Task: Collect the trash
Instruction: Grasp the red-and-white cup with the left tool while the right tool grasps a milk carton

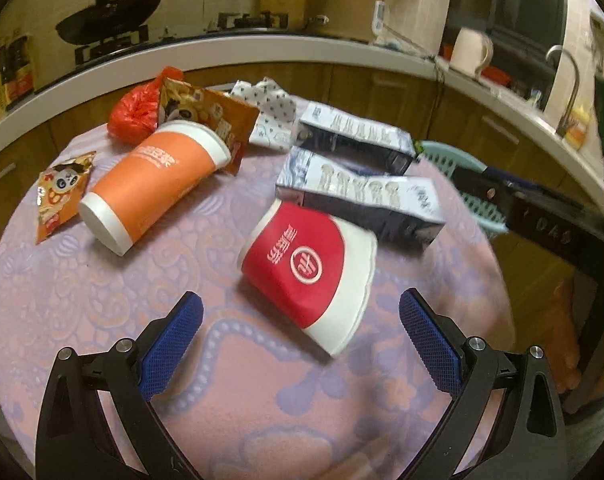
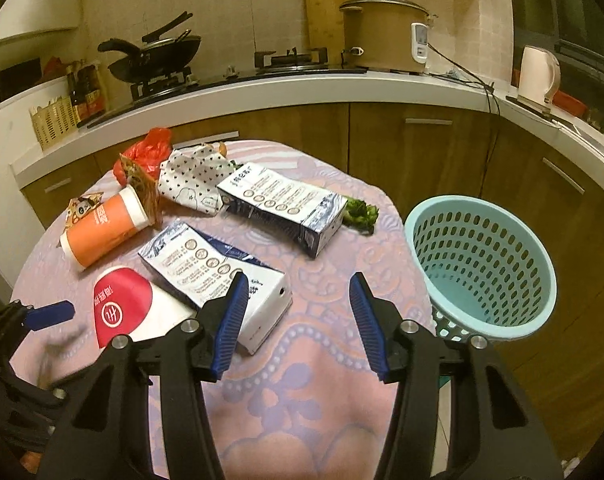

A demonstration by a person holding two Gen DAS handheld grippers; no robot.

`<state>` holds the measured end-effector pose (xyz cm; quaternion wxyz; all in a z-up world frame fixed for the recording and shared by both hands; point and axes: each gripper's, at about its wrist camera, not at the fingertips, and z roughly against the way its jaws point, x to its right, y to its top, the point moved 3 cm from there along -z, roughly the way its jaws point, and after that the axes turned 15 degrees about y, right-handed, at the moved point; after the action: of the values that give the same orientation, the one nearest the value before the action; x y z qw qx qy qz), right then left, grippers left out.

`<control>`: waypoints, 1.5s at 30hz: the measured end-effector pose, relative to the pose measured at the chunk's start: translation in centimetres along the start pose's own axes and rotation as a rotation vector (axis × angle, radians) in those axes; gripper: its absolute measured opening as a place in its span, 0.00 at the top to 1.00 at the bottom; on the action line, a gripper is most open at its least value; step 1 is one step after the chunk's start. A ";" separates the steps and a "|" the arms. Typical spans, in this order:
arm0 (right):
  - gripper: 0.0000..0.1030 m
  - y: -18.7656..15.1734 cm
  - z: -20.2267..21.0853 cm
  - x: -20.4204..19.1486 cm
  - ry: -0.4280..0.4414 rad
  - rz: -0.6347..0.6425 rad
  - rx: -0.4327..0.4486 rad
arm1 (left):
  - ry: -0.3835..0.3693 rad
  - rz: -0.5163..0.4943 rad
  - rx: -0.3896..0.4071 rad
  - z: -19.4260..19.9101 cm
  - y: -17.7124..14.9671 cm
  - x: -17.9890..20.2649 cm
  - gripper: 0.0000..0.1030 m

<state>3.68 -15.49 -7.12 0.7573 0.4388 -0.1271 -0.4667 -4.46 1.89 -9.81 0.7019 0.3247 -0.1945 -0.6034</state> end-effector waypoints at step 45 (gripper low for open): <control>0.26 0.6 -7.6 1.0 0.408 0.044 -0.228 | 0.046 0.160 -0.198 -6.2 4.6 0.4 0.10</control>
<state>9.10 -12.02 -11.28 0.8220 0.4329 0.0724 -0.3629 3.05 3.14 -11.16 0.7806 0.2512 -0.1430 -0.5541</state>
